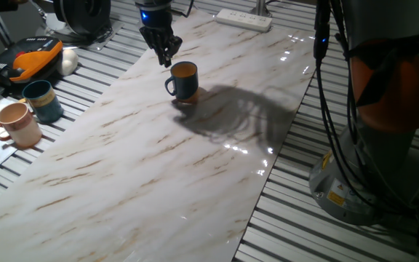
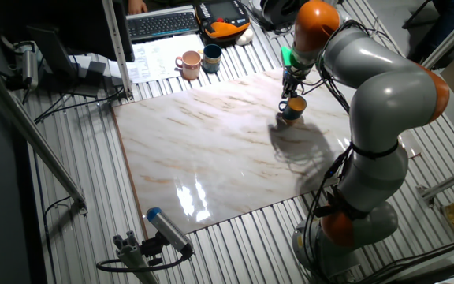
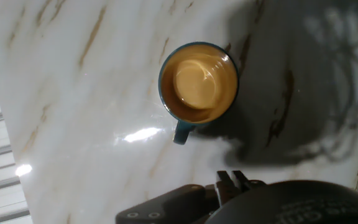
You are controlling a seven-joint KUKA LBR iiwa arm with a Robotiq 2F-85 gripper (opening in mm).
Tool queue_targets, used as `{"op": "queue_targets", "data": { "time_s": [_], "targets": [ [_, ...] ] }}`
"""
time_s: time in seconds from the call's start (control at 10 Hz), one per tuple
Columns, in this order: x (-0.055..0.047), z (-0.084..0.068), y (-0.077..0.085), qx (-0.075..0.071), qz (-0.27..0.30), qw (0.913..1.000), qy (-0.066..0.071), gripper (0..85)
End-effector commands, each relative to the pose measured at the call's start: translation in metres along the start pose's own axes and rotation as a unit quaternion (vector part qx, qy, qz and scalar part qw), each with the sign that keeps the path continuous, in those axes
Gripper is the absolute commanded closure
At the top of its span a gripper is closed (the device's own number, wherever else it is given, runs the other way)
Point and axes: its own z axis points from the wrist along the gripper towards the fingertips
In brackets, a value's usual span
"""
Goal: Pick up the cup
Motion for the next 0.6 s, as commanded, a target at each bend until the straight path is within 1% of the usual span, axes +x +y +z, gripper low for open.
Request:
{"op": "queue_targets", "data": {
  "time_s": [0.0,0.2,0.3,0.4,0.5],
  "targets": [
    [0.0,0.0,0.0001,0.002,0.002,1.0,-0.001,85.0],
    [0.0,0.0,0.0001,-0.001,0.008,1.0,0.004,85.0],
    [0.0,0.0,0.0001,-0.006,0.008,0.9999,0.008,85.0],
    [0.0,0.0,0.0001,-0.007,0.008,0.9999,0.009,85.0],
    [0.0,0.0,0.0001,-0.002,0.008,1.0,0.005,85.0]
  ]
}}
